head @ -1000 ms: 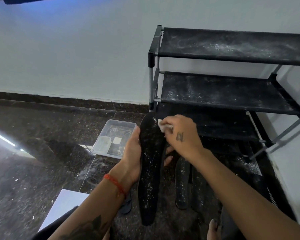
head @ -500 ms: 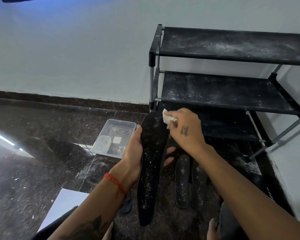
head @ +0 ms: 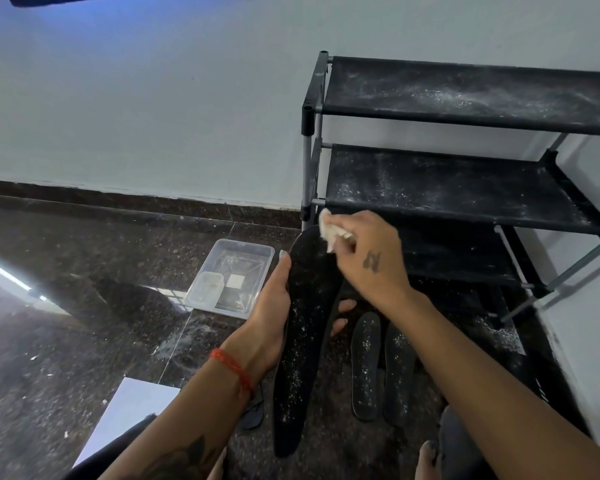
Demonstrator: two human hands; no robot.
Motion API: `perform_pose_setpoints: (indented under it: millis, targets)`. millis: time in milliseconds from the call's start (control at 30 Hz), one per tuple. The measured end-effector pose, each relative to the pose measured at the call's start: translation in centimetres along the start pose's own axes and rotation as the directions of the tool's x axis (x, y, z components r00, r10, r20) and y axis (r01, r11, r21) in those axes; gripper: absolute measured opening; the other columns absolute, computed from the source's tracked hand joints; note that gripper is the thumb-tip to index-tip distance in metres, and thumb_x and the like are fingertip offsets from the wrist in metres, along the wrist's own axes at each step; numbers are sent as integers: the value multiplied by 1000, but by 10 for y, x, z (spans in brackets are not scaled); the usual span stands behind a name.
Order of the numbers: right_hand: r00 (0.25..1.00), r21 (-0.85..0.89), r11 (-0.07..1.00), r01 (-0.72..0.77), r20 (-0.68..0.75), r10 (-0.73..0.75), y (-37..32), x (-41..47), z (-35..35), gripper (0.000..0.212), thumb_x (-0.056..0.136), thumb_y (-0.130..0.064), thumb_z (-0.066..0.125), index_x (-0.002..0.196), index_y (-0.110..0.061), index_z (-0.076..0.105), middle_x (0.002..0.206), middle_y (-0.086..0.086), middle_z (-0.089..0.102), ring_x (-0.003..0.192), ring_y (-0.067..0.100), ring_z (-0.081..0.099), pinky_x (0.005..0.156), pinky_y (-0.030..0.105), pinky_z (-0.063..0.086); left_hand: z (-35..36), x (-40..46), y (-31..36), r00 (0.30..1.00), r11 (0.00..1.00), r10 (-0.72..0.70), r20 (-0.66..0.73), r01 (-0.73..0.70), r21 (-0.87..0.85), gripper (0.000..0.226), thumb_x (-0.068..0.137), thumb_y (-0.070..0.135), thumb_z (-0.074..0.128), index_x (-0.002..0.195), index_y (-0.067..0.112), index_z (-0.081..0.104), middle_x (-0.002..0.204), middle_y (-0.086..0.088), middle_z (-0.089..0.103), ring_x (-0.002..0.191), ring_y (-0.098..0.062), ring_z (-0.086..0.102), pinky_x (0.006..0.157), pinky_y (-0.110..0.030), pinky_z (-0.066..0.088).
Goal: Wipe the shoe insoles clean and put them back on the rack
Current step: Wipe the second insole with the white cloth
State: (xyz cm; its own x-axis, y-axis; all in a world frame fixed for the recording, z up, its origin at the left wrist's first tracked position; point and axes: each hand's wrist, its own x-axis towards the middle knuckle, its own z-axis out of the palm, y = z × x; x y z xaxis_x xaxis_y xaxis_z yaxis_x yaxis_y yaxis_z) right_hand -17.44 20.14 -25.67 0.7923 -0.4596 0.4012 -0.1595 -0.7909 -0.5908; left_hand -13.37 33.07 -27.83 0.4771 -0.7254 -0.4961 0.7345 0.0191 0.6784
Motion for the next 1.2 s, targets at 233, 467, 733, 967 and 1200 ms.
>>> perform_pose_setpoints:
  millis: [233,467,733,967,1200]
  targets:
    - [970,-143,963,229,121,-213,-10,-6,4,35,93,-20,38,116,-16,63,89,3,53,86,18,49,68,30,46,3,-4,-1,998,994,58,-26,-55,94,67,96,61,25,108,8,66,88,-14,72,70,-22,69,57,-31,55]
    - [999,-62,997,-38,-31,36,6,2,-7,36,84,-1,56,116,-17,64,99,4,57,82,8,47,65,0,33,-1,0,1,998,997,26,-62,-21,76,74,95,64,23,107,6,67,101,-20,71,78,-27,68,59,-33,54]
    - [981,-152,972,177,107,-162,-7,-8,8,29,91,-9,47,115,-13,63,91,4,53,84,17,51,69,23,43,0,-3,-1,998,998,43,-47,-40,51,68,96,61,24,109,8,64,90,-15,72,70,-23,70,58,-32,56]
    - [999,25,999,-47,2,47,-3,-2,-2,30,84,-8,60,112,-16,67,98,2,61,82,8,51,63,4,34,-5,-1,3,999,999,27,-45,-28,-16,78,93,66,20,100,8,71,102,-20,70,79,-26,69,67,-36,54]
    - [972,107,988,111,196,-130,-23,-23,17,32,82,-8,62,111,-20,67,91,0,62,77,10,56,64,11,40,-6,1,4,984,990,132,-119,-138,-41,69,98,54,22,81,6,69,69,-14,71,58,-19,70,48,-23,54]
